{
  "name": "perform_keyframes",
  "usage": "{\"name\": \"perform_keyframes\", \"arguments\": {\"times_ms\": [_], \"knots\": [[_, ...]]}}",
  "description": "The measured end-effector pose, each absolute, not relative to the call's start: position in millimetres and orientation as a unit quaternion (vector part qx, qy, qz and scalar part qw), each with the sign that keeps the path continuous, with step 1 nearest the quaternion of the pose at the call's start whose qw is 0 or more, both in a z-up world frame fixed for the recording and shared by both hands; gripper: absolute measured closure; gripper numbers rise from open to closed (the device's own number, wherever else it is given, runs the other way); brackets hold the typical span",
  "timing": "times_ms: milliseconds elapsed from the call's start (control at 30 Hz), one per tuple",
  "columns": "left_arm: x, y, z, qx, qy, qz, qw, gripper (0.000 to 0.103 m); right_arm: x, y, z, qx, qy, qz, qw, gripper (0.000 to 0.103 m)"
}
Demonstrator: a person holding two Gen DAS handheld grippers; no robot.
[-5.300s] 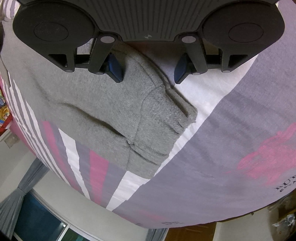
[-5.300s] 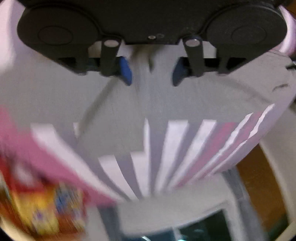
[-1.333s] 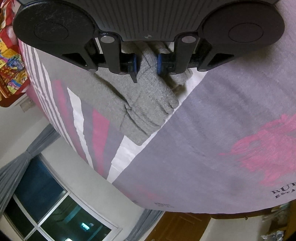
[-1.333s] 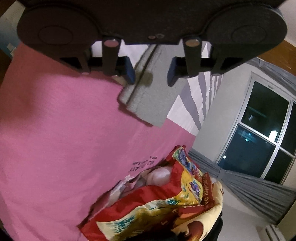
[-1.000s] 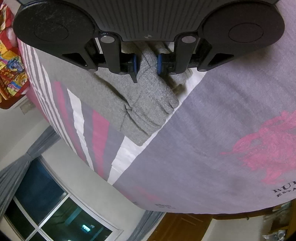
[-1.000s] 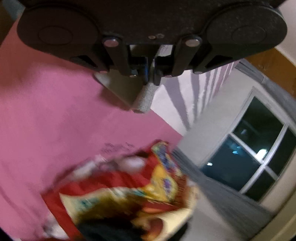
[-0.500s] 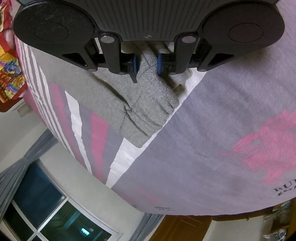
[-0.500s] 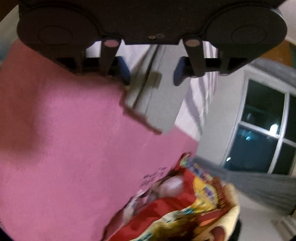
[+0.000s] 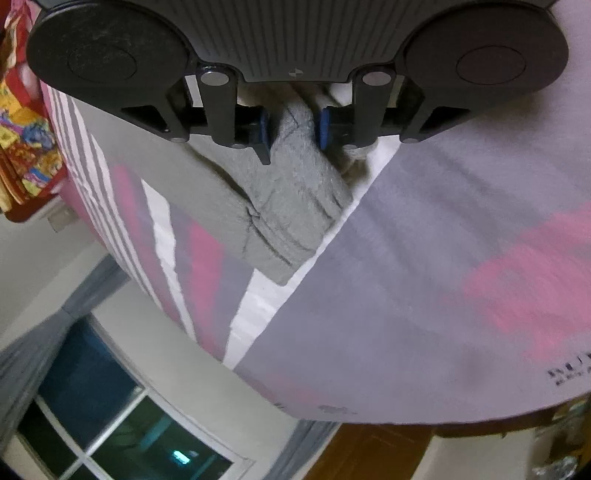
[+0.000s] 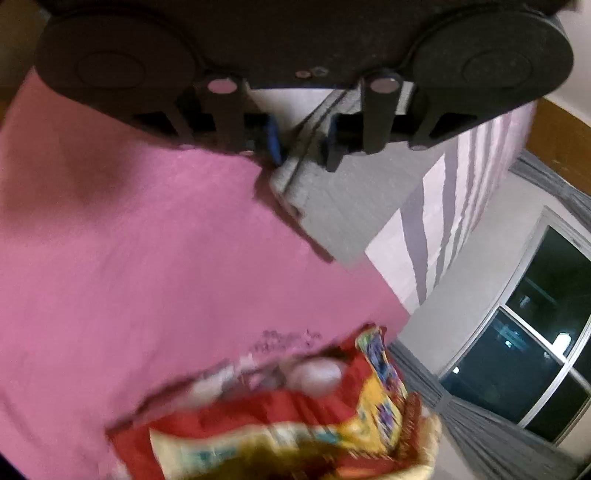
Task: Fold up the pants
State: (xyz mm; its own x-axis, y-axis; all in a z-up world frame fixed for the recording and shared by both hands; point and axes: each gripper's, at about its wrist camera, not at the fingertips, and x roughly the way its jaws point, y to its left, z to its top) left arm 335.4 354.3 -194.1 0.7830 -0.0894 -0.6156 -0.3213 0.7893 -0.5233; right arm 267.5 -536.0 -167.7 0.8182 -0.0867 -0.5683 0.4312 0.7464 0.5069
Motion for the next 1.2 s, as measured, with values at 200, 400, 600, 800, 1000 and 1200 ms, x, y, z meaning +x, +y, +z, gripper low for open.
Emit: {"name": "perform_keyframes", "arguments": {"times_ms": [200,400,600,800,1000,1200], "knots": [[311.2,319.2,-149.6,-0.238,0.262,0.082,0.932,0.070,273.5,-489.7,-133.7,0.201,0.265,-0.062,0.941,0.075],[378.9,217.3,-151.3,-0.168,0.312,-0.016,0.935,0.068,357.8,-362.9,-142.1,0.099,0.343,0.114,0.927,0.075],[434.2,179.2,-187.6,-0.097,0.383,0.015,0.919,0.040,433.9,-295.9,-178.9,0.028,0.423,0.083,0.902,0.076],[432.8,204.9,-154.7,-0.116,0.363,0.005,0.925,0.040,434.6,-265.7,-149.6,0.037,0.386,0.110,0.915,0.071],[461.7,220.1,-181.8,-0.084,0.391,0.022,0.916,0.040,469.3,-156.4,-179.8,0.062,0.412,0.263,0.870,0.069],[473.1,229.2,-161.1,-0.082,0.361,0.018,0.929,0.040,510.3,-87.2,-169.8,0.052,0.403,0.265,0.875,0.061]]}}
